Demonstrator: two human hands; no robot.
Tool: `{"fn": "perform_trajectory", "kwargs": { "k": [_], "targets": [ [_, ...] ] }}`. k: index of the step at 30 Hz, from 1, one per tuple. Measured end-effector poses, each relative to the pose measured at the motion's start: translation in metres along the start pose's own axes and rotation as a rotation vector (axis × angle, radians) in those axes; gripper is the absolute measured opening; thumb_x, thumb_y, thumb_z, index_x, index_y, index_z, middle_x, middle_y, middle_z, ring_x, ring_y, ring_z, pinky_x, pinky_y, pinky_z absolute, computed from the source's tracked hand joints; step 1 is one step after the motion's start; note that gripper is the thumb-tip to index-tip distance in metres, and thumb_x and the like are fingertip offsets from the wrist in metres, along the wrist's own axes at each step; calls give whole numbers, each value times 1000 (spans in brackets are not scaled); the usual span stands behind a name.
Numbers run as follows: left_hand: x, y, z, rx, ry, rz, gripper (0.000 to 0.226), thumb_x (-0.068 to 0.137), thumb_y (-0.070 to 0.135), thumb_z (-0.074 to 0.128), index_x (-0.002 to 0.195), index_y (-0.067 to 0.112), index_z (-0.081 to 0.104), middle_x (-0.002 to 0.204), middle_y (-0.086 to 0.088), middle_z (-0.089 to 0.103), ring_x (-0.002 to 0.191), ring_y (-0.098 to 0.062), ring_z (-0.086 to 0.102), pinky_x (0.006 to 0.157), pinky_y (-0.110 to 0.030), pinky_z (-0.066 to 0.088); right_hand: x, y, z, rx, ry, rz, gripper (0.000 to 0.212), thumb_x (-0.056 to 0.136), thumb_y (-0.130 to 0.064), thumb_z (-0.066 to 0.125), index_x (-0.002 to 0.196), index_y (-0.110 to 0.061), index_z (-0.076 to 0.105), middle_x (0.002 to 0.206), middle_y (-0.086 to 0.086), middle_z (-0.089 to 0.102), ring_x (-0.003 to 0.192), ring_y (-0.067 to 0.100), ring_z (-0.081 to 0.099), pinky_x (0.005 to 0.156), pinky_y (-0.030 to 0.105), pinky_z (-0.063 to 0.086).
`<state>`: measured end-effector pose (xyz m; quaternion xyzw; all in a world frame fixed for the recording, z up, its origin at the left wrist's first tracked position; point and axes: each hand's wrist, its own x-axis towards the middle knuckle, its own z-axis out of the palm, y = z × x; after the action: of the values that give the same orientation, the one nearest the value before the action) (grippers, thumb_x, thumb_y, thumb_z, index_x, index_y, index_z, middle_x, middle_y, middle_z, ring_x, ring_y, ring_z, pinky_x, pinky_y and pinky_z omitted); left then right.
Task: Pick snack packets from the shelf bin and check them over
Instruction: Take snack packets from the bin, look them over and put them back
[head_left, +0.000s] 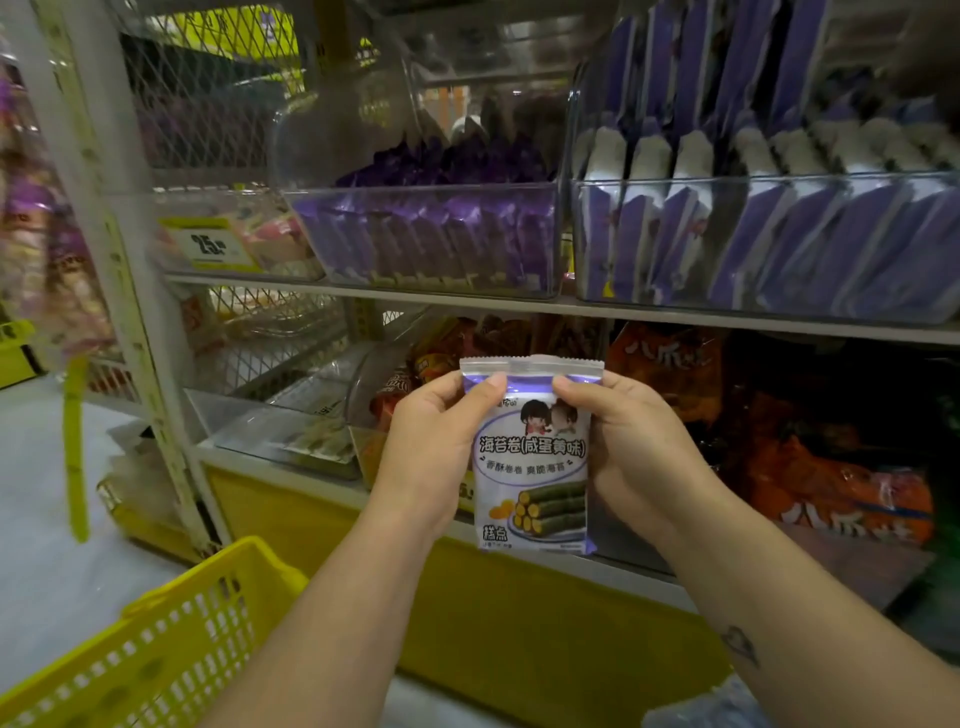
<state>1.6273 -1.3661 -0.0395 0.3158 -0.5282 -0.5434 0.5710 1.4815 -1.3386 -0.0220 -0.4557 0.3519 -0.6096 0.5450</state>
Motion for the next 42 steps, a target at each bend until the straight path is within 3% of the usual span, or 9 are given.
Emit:
{"fn": "perform_trajectory", "kwargs": {
  "k": [8,16,21,27,31,33,35,38,42],
  "targets": [
    [-2,7,-5,24,31,-31,30,97,27,53,83,17,77,85,-10,76,75,-17,71,70,-34,54,0,-1,-4,74,-151,89,39,98,-31,41,104,-9,73,109,20,71,102,30,69,79,38,58],
    [-5,10,-10,-70,-77,-147,38,88,39,54,104,12,74,107,-19,72,103,-32,66,94,-50,49,2,-5,-14,169,-174,264,52,85,-37,48,123,-5,60,118,19,68,108,31,66,87,45,49],
    [-5,10,-12,-159,-44,-174,31,91,33,54,97,11,75,102,-19,73,92,-27,71,83,-43,58,0,-5,-21,-14,-279,273,48,86,-45,52,123,-16,64,122,11,67,114,27,64,95,45,50],
    [-5,14,-16,-230,-21,-163,33,93,33,51,103,9,71,106,-18,73,95,-28,71,83,-46,59,-6,-10,-33,-150,-499,315,44,86,-17,63,129,-12,58,130,18,61,120,35,58,93,46,53],
    [-2,14,-20,-276,-20,-183,35,96,34,49,95,11,75,105,-17,73,95,-28,72,80,-44,60,-9,-9,-32,-186,-498,368,40,86,-22,63,125,-11,61,126,17,63,113,30,63,84,35,56],
    [-2,15,-24,-268,-65,-224,38,90,40,52,101,12,75,113,-17,71,105,-31,69,86,-50,57,-9,-9,-29,-165,-466,378,38,89,-24,61,125,-12,62,124,16,65,108,27,66,84,35,57],
    [-2,16,-31,-181,-168,-289,46,84,44,55,117,16,69,123,-15,67,114,-32,64,91,-54,53,-8,-9,-28,-118,-412,379,38,90,-23,55,125,-10,61,125,18,64,111,30,64,93,43,53],
    [-4,17,-40,-94,-387,-347,42,84,35,66,126,25,65,128,-11,65,105,-25,65,82,-44,59,-6,-9,-27,-36,-313,393,42,86,-24,53,123,-6,61,124,21,64,117,35,60,98,50,46],
    [-5,16,-41,-165,-426,-426,55,71,22,77,125,23,65,121,-10,69,92,-17,71,67,-31,60,-7,-11,-28,33,-314,430,43,88,-24,50,123,-1,60,124,24,63,115,37,61,96,48,50]
  ]
}}
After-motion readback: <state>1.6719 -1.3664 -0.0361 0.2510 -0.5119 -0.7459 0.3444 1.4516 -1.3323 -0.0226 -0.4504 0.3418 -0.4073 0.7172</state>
